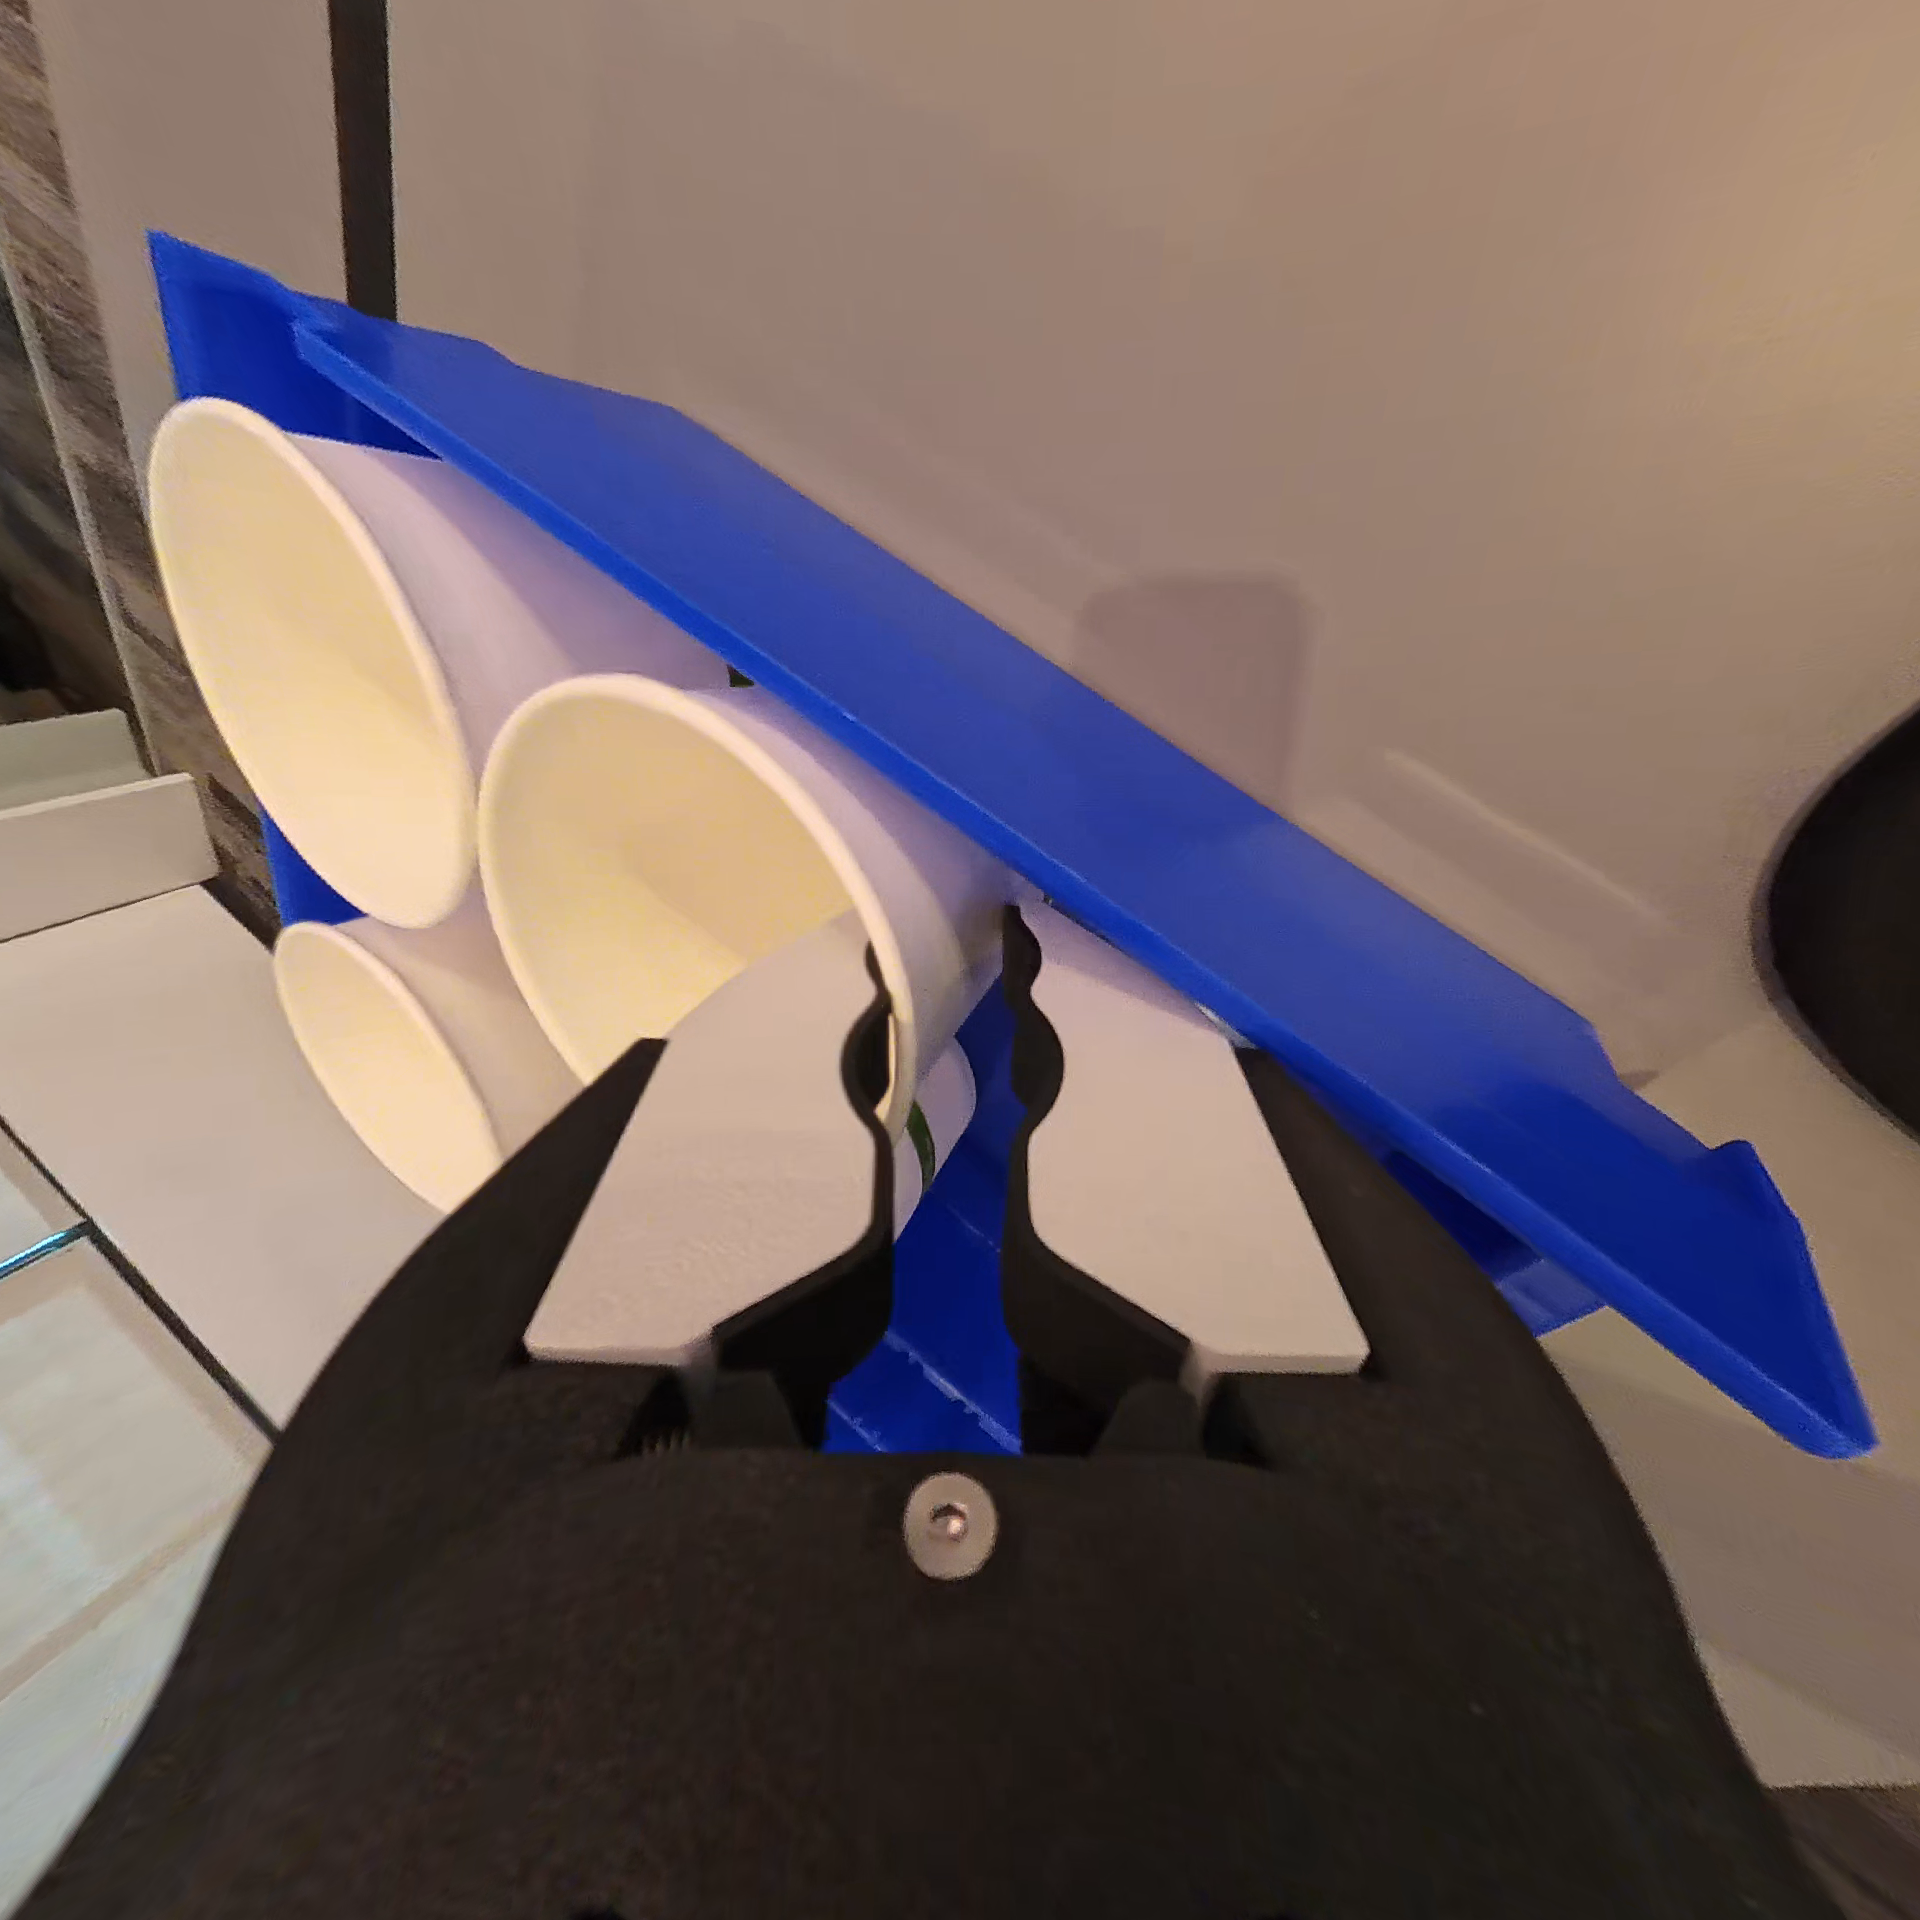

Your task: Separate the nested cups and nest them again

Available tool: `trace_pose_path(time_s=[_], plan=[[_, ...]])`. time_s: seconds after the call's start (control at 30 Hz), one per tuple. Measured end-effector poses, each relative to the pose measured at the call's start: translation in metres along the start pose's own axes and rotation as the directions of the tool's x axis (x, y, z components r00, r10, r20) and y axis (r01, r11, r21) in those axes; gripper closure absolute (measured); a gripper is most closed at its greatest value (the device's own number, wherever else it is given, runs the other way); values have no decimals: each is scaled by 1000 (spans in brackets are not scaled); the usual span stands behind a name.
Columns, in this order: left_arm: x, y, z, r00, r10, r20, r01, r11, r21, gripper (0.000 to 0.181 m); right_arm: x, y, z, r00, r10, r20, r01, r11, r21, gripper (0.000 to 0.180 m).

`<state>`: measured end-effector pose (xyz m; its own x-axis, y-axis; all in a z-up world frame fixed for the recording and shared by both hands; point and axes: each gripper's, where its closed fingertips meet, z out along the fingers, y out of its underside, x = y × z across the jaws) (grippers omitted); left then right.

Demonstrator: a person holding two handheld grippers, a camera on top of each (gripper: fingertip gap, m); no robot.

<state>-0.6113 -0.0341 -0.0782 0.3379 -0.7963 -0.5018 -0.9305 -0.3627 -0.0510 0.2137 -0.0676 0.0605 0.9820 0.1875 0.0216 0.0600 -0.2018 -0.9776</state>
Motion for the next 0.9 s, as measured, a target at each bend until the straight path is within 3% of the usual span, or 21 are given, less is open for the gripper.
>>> trace_pose_path(time_s=[0.17, 0.33, 0.63, 0.8, 0.9], plan=[[10, 3, -5, 994, -35, -100, 34, 999, -19, 179, 0, 7, 5, 1000, 0, 5, 0, 1000, -31, 85], [11, 8, -22, 995, -19, -99, 16, 999, -38, 181, -2, 8, 6, 1000, -17, 8, 17, 999, -47, 86], [-5, -4, -122, 994, 106, 42, -104, 994, -35, 181, -34, -21, 1, 992, -115, 45, 115, 993, -16, 88], [35, -85, -184, 971, 238, 15, -237, 951, 198, 181, -127, -71, 4, 935, -215, 284, 181, 973, 141, 89], [84, -142, -215, 928, 369, -39, -329, 866, 376, 181, -233, -98, -7, 746, -294, 597, 137, 946, 294, 90]])
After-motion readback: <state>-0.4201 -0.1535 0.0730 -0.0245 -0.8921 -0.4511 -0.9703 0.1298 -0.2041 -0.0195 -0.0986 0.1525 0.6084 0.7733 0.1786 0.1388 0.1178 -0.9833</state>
